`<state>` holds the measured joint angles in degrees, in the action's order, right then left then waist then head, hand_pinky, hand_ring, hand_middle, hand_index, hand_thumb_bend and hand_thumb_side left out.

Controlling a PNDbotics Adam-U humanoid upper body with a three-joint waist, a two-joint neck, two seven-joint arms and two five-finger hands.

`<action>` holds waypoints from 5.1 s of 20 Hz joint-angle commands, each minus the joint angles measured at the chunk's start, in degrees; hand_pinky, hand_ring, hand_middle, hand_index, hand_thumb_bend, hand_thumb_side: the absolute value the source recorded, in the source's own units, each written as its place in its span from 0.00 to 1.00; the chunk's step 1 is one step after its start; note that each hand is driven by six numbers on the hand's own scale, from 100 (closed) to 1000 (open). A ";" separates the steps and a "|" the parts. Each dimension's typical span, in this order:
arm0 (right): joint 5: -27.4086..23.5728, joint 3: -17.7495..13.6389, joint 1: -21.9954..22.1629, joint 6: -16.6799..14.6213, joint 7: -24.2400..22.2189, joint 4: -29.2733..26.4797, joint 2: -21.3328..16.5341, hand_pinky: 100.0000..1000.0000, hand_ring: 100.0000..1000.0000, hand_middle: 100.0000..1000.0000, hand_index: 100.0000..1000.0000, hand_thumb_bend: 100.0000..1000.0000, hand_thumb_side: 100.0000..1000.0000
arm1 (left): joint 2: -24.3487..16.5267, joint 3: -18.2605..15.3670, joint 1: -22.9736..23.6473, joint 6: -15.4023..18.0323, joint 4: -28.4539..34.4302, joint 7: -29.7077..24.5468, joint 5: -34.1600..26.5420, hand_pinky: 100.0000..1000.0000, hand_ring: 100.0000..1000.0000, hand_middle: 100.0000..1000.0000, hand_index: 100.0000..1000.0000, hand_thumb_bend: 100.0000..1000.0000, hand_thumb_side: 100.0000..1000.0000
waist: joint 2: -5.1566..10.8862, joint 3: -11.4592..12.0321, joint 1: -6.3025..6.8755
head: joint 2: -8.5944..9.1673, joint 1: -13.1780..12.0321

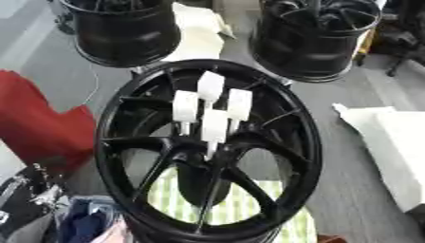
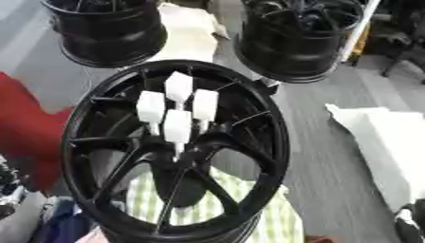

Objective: Pull the pin out of the wheel hub.

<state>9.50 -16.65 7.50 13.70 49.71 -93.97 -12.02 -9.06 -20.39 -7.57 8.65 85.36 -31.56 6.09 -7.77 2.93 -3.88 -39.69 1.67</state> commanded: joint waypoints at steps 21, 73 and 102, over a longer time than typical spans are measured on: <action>-1.88 17.80 -17.85 17.85 -53.15 -20.62 -51.75 0.14 0.50 0.87 0.89 0.39 0.10 | -1.29 0.61 -0.04 -5.20 7.53 -1.89 -2.79 0.58 0.69 0.68 0.82 0.00 0.21 | 1.58 2.70 -2.06 | 0.39 1.28; 2.24 39.82 -49.89 22.45 -82.70 -4.62 -31.05 0.52 0.67 0.89 0.87 0.41 0.12 | -0.01 2.29 -1.03 -5.44 7.02 -4.25 -1.92 0.58 0.68 0.68 0.82 0.00 0.19 | 1.13 8.30 -2.47 | 0.40 7.34; 0.07 41.99 -49.39 21.74 -78.02 1.77 -26.65 0.37 0.55 0.73 0.67 0.42 0.02 | 0.21 2.14 -1.00 -5.27 6.86 -4.13 -2.09 0.57 0.67 0.68 0.82 0.00 0.16 | 1.00 8.30 -2.08 | 0.24 7.45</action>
<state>10.09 25.81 -41.25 35.15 -28.73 -92.23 -37.94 -8.57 -18.21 -8.07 3.29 91.47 -35.70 4.06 -7.17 11.30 -6.47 -39.65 8.96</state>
